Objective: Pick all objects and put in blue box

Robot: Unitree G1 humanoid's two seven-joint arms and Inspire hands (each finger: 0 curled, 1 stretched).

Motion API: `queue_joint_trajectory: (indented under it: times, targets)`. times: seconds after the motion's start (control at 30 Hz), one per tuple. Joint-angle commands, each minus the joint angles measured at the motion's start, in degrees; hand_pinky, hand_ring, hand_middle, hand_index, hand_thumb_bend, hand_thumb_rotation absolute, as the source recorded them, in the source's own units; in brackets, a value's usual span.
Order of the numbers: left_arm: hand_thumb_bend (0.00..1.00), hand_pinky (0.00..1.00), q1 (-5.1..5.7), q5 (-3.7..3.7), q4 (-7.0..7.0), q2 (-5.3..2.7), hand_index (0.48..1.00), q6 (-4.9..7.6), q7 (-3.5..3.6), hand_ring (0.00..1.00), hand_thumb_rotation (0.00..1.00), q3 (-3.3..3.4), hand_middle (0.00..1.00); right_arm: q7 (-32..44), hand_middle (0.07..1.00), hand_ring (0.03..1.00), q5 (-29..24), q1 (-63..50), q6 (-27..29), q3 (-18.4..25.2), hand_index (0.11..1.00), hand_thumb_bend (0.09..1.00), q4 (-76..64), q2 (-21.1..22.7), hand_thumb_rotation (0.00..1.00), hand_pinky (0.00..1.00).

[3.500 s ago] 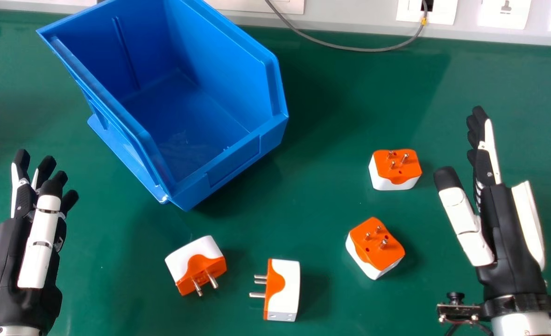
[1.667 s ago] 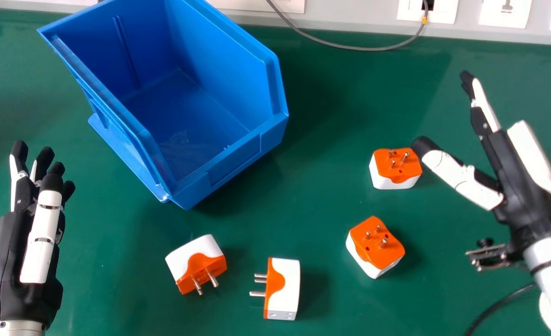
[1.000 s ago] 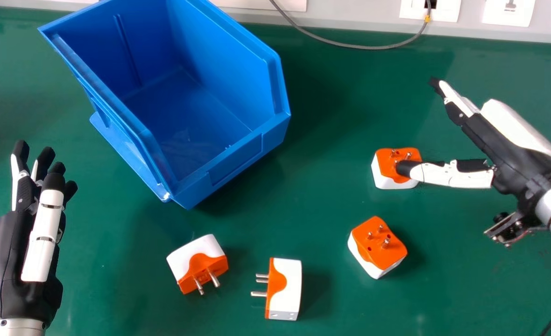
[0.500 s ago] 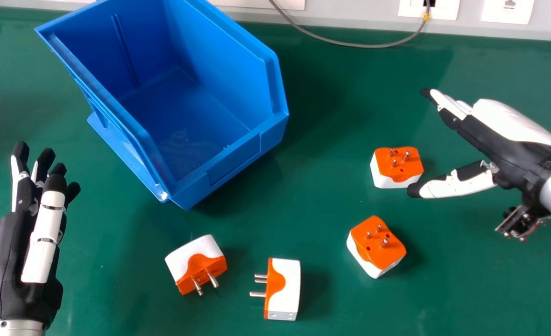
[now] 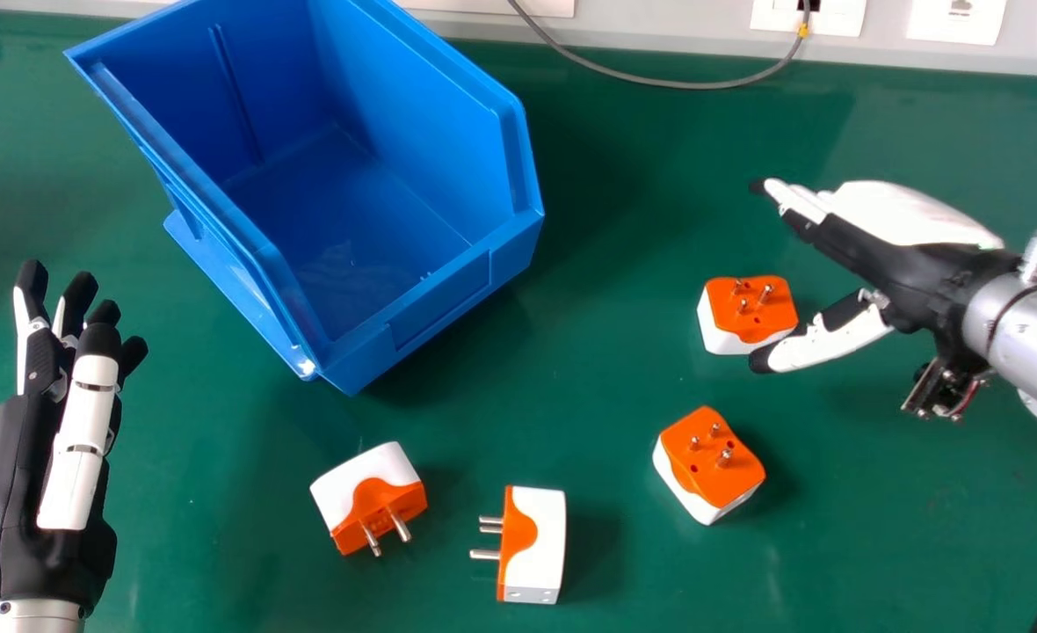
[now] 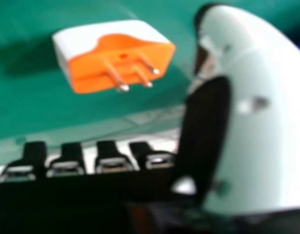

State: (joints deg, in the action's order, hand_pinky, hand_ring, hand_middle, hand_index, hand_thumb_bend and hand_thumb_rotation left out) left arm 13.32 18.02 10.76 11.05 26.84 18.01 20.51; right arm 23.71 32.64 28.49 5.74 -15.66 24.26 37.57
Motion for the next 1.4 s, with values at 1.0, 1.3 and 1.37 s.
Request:
queue_joint_trajectory:
  times: [1.0, 1.3, 1.37]
  targets:
    - [0.44, 0.92, 1.25, 0.00, -2.45, 0.45, 0.964, -0.15, -0.62, 0.98, 0.79, 0.43, 1.00, 1.5, 0.970, 0.964, 8.5, 11.2, -0.8, -9.4, 0.960, 0.480, 10.5, -2.1, 0.32, 0.96]
    - [0.45, 0.92, 1.42, -0.16, -2.89, 0.49, 0.962, 0.00, -0.48, 0.98, 0.80, 0.47, 1.00, 1.1, 0.951, 0.943, 10.0, 13.4, 0.1, -11.1, 0.939, 0.479, 13.3, -2.8, 0.32, 0.93]
    - [0.45, 0.92, 1.39, -0.16, -2.73, 0.49, 0.962, 0.23, -0.40, 0.98, 0.80, 0.54, 1.00, 1.2, 0.947, 0.939, 10.2, 13.8, 0.4, -11.3, 0.935, 0.477, 13.9, -2.9, 0.32, 0.93]
